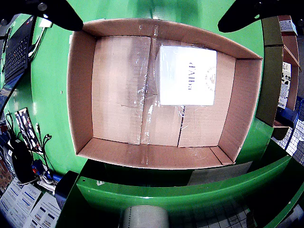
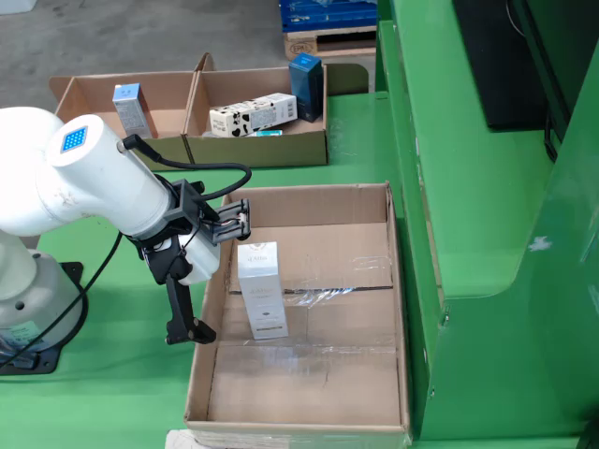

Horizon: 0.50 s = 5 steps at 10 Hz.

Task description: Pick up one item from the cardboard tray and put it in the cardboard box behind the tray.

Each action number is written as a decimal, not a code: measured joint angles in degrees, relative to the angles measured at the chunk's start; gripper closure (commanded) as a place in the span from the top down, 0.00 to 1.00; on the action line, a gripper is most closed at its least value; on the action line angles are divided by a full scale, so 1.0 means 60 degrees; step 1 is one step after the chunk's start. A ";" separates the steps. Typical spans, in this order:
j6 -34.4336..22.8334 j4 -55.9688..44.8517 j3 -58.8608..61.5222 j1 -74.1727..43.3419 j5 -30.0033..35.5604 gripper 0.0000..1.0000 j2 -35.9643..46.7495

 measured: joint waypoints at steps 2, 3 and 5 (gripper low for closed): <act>0.0000 0.0118 -0.0088 0.0058 0.0000 1.00 0.0000; 0.0073 0.0162 -0.0263 0.0162 -0.0028 1.00 0.0030; 0.0205 0.0205 -0.0483 0.0367 -0.0087 1.00 0.0278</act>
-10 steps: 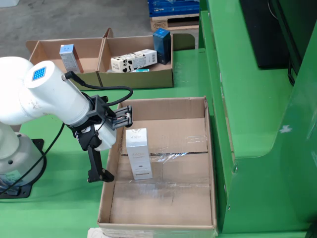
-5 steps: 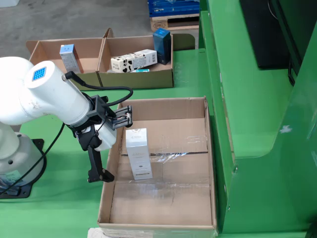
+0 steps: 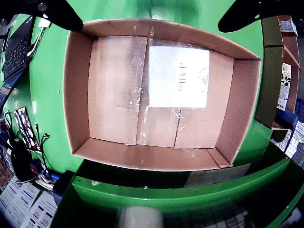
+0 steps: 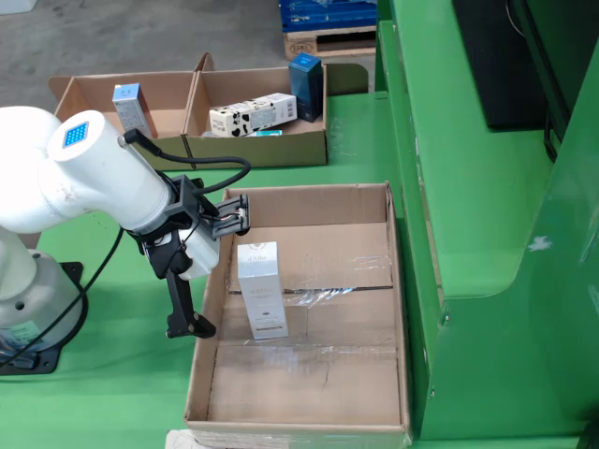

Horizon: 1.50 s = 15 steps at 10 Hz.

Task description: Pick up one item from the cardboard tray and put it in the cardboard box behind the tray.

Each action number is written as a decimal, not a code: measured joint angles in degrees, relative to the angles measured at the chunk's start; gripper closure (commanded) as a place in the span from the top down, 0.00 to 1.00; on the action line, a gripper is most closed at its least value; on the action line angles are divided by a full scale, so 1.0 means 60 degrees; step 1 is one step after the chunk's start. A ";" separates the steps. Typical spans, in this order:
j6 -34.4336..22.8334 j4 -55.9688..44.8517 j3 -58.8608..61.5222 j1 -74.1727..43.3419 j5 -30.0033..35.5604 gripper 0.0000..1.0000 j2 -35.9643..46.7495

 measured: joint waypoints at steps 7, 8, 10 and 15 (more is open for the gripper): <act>0.0543 0.0162 -0.0688 0.0732 -0.0338 1.00 0.0585; 0.0615 0.0177 -0.0587 0.0792 -0.0293 1.00 0.0468; 0.0630 0.0192 -0.0293 0.0805 -0.0323 1.00 0.0250; 0.0688 0.0015 0.0395 0.0792 -0.0323 1.00 -0.0263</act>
